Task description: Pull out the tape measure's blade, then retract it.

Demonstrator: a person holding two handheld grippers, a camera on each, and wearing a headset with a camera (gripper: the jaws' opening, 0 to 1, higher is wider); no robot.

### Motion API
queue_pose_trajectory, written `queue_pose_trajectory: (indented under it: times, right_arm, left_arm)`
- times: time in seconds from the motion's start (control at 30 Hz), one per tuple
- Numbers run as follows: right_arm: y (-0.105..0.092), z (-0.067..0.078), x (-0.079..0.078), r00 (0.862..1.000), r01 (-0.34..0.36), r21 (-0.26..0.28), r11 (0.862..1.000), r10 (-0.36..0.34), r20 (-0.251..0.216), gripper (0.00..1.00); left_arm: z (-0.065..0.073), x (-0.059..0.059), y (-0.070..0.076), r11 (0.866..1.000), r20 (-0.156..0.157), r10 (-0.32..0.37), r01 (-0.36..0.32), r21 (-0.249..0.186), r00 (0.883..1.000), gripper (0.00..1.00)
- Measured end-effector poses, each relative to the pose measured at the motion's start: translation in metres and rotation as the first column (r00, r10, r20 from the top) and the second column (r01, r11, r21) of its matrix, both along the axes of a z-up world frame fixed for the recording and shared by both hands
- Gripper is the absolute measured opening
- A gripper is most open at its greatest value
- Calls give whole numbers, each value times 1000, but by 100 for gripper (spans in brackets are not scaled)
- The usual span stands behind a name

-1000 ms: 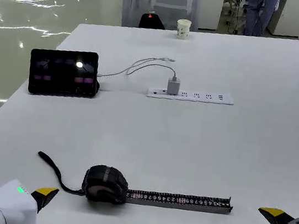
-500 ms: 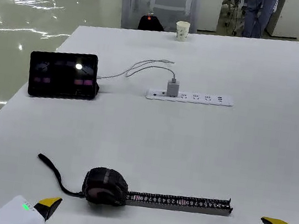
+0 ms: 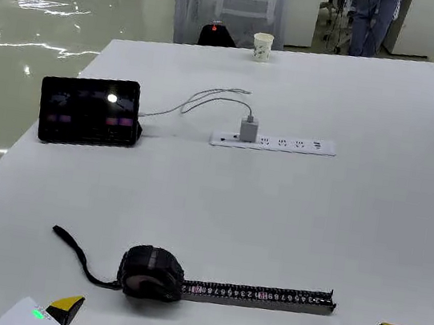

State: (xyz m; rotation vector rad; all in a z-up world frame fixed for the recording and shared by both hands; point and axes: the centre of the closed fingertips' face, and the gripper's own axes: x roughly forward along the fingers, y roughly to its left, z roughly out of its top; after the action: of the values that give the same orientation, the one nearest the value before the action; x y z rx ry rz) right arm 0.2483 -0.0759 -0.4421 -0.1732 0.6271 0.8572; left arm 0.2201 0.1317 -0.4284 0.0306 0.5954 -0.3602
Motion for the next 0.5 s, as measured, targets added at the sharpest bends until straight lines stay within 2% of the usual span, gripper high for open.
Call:
queue_pose_trajectory:
  times: [0.5]
  right_arm:
    - [1,0,0,1000,5,3,1000,-5,-4,99]
  left_arm:
    - [2,1,-6,1000,0,-4,4,8,1000,99]
